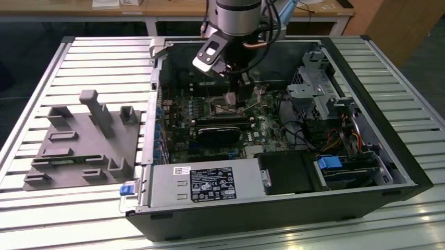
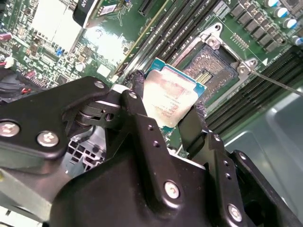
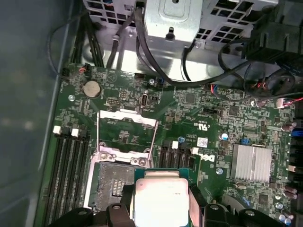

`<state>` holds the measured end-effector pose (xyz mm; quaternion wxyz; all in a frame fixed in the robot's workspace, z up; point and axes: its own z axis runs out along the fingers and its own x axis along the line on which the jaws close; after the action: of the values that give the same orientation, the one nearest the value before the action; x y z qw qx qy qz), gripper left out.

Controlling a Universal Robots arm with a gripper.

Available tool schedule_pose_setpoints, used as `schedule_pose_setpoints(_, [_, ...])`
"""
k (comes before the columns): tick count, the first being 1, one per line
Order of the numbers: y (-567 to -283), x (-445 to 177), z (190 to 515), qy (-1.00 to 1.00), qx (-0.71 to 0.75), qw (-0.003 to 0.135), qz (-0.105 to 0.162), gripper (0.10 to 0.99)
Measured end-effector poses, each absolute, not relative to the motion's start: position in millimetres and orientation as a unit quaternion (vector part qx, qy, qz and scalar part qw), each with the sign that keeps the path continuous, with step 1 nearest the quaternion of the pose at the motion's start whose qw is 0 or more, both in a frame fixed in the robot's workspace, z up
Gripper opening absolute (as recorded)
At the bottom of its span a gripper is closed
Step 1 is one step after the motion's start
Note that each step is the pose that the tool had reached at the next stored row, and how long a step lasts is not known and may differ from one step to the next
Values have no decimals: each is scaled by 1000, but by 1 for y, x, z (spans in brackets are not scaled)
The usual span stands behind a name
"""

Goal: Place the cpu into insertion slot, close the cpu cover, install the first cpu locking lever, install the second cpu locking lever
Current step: 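Place the cpu into insertion slot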

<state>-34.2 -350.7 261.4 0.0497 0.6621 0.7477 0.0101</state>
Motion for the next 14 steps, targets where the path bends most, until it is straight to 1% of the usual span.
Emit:
schedule_pose_setpoints(3, [-350,-34,258,746,664,51,8,537])
schedule_pose_setpoints(14, [-344,-42,252,742,668,49,7,537])
